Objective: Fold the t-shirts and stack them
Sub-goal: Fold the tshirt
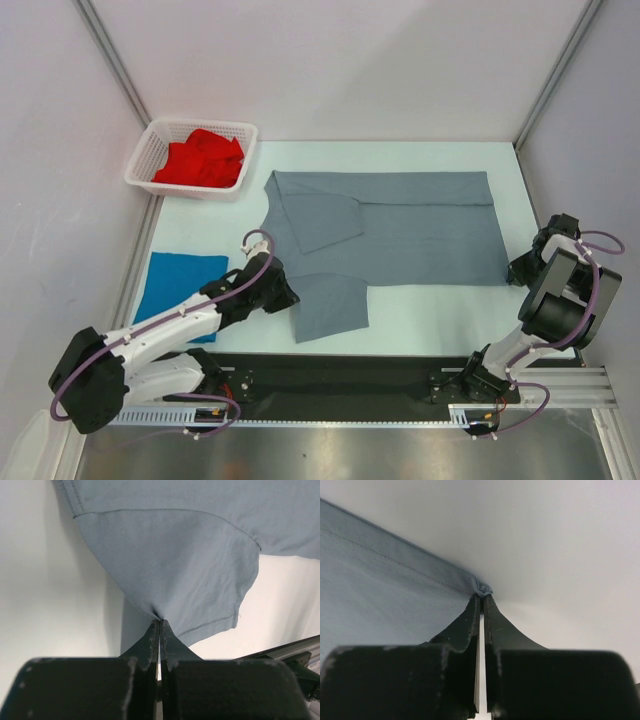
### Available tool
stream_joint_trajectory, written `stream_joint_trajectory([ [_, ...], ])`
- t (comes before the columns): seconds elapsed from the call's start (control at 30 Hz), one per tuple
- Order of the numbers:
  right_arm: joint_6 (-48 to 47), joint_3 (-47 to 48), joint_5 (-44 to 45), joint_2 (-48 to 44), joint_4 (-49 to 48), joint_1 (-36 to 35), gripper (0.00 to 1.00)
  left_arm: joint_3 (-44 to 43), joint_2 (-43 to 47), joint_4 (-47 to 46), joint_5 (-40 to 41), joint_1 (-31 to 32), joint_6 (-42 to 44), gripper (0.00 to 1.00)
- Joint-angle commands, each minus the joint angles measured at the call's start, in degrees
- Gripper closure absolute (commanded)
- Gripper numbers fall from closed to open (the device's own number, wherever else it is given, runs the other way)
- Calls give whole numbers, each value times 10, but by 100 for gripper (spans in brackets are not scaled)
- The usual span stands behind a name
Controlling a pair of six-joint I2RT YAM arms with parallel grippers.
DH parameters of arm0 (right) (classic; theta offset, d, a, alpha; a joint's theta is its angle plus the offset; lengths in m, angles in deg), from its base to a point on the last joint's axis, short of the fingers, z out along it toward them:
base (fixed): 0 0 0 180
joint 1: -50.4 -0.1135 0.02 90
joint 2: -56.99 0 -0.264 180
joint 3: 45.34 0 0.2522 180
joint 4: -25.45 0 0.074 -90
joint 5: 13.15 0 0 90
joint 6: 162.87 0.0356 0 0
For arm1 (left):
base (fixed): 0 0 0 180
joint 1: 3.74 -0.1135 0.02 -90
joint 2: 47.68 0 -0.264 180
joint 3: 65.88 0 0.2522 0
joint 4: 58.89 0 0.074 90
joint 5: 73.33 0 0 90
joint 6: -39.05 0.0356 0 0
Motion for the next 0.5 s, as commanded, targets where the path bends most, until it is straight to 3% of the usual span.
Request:
stream_joint_trajectory([
  [0.0,-7,4,23,-4,14,0,100,-20,26,19,16,5,31,100],
  [0.3,-35,66,60,-18,62,-40,100,-117,13,61,33,-5,102,100],
  [0.47,-40,103,55,-6,72,-60,100,-169,-41,71,9,-36,134,100],
])
